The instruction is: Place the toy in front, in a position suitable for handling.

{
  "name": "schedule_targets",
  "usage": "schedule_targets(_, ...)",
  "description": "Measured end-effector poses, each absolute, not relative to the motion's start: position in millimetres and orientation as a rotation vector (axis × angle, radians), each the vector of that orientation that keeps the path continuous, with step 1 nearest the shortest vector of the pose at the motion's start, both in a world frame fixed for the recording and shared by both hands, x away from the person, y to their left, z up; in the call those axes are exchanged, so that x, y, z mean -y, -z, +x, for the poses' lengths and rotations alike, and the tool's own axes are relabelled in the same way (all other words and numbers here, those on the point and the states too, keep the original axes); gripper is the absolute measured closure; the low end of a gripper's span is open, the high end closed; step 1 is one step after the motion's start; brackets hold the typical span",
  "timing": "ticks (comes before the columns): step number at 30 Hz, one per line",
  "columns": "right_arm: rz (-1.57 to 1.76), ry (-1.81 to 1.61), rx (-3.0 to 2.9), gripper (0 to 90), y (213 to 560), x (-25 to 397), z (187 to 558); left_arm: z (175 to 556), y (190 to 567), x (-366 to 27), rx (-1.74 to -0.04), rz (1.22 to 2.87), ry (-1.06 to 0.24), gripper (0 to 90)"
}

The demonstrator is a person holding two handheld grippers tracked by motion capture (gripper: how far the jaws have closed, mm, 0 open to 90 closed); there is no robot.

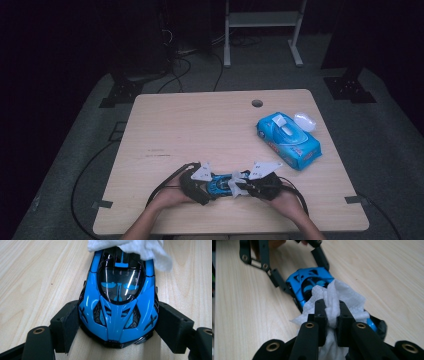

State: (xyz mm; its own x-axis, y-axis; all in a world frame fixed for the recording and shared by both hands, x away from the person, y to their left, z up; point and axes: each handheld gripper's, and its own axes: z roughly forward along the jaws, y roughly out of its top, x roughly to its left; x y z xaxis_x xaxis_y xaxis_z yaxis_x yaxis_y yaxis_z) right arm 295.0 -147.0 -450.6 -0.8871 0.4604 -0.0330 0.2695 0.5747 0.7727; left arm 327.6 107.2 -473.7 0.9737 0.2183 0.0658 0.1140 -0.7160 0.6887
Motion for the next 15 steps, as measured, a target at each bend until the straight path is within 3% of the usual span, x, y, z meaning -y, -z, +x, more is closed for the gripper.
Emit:
schedule_targets(7, 0.7, -1.148, -2.544, 81.5, 450.8, 170.2, 294.5, 327.6, 473.6, -106.4, -0.228, 2.375, -0.189, 24.6)
schedule_targets(15, 0.661, -1.189, -2.569, 81.5, 452.5, 154.5, 294.0, 327.4, 473.6, -106.7, -0.229, 2.376, -0.191, 24.6)
